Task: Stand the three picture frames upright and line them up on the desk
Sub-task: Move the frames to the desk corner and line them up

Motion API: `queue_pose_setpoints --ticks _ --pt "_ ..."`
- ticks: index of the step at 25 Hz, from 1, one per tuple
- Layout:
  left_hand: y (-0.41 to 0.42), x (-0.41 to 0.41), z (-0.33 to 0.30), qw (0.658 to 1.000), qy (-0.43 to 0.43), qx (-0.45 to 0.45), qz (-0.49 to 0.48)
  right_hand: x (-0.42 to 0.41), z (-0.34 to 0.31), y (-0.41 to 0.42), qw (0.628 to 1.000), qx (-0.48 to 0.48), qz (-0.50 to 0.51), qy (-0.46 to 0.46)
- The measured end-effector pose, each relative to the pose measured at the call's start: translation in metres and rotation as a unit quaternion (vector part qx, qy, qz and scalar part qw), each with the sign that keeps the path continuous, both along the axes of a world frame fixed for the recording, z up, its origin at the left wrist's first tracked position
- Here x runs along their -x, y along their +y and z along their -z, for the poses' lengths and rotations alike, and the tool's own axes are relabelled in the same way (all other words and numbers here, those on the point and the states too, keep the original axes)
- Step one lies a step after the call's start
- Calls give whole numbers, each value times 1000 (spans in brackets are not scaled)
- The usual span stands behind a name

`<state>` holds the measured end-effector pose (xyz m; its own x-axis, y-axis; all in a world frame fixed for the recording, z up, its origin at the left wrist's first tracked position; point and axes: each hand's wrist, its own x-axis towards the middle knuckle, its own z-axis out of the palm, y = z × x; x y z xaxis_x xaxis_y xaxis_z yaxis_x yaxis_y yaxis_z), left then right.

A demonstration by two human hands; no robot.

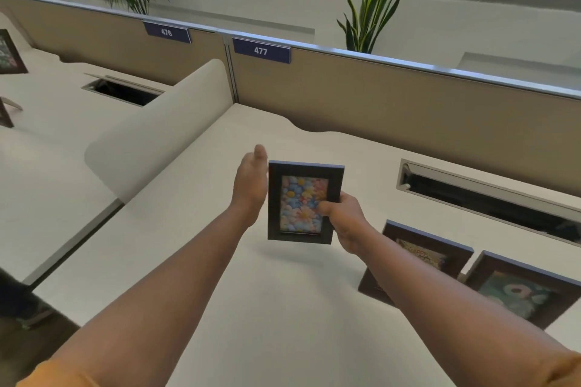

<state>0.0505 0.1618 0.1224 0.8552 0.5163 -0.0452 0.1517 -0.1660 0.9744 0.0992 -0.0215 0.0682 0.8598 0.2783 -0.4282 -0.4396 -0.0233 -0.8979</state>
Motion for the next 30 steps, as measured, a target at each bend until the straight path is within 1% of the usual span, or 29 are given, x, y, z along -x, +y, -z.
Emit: queue_pose_setpoints --ticks 1,3,4,6,12,16,20,24,30 --pt "5 -4 11 996 38 73 24 -8 0 6 1000 -1 6 -1" --pt "12 -8 31 981 73 148 104 -24 -1 18 1000 -1 9 -2" --pt "16 -13 39 974 70 173 125 -34 -2 26 1000 2 6 -3" --pt "26 -31 48 970 45 202 130 -57 -3 39 1000 9 -12 -7" --pt "75 -84 67 969 48 227 82 -122 5 78 995 12 -100 -16" --pt "112 -121 85 966 34 254 35 -166 27 114 990 -6 -137 -16" --pt "136 -154 112 965 32 260 4 -195 57 144 991 -29 -129 -7" --pt "150 -170 130 964 27 266 -6 -208 74 160 991 -41 -127 -5" --pt "158 -172 141 954 17 298 -5 -211 79 169 988 -44 -145 -11"
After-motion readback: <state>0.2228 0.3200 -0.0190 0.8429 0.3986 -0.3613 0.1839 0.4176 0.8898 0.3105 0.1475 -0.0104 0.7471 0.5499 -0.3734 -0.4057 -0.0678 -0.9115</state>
